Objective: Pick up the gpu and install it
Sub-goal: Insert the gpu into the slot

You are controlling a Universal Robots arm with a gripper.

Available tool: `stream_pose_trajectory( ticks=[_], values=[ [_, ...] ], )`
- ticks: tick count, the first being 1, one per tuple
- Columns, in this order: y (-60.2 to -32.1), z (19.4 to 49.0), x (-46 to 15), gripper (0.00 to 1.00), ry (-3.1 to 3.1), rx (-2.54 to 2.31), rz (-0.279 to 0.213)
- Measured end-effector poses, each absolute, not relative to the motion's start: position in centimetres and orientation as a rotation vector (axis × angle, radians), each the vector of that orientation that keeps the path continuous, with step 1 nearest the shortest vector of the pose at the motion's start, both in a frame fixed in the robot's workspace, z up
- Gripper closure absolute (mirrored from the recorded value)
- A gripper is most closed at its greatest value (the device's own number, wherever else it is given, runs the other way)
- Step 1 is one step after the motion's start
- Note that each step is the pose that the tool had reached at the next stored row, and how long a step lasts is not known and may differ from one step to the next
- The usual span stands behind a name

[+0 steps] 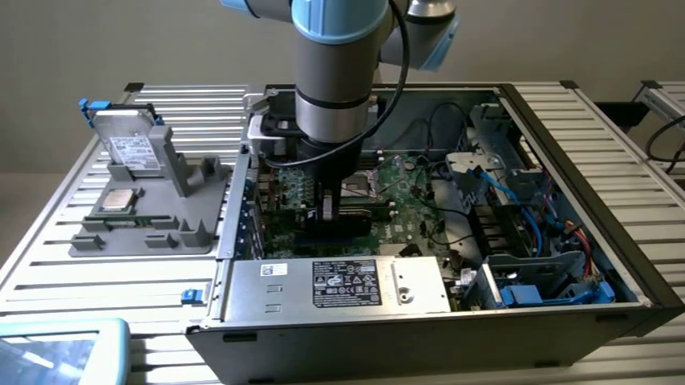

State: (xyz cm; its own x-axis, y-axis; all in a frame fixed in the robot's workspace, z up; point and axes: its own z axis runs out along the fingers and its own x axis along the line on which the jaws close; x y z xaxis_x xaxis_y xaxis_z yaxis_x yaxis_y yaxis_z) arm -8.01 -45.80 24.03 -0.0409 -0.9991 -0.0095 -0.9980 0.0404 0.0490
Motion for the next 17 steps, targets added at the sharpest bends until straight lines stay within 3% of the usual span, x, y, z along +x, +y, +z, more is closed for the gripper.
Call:
stream_pose_trajectory(
  ticks=[17],
  values=[
    [-45.93, 24.02, -7.76, 0.72, -2.247, 2.158, -0.071]
  ],
)
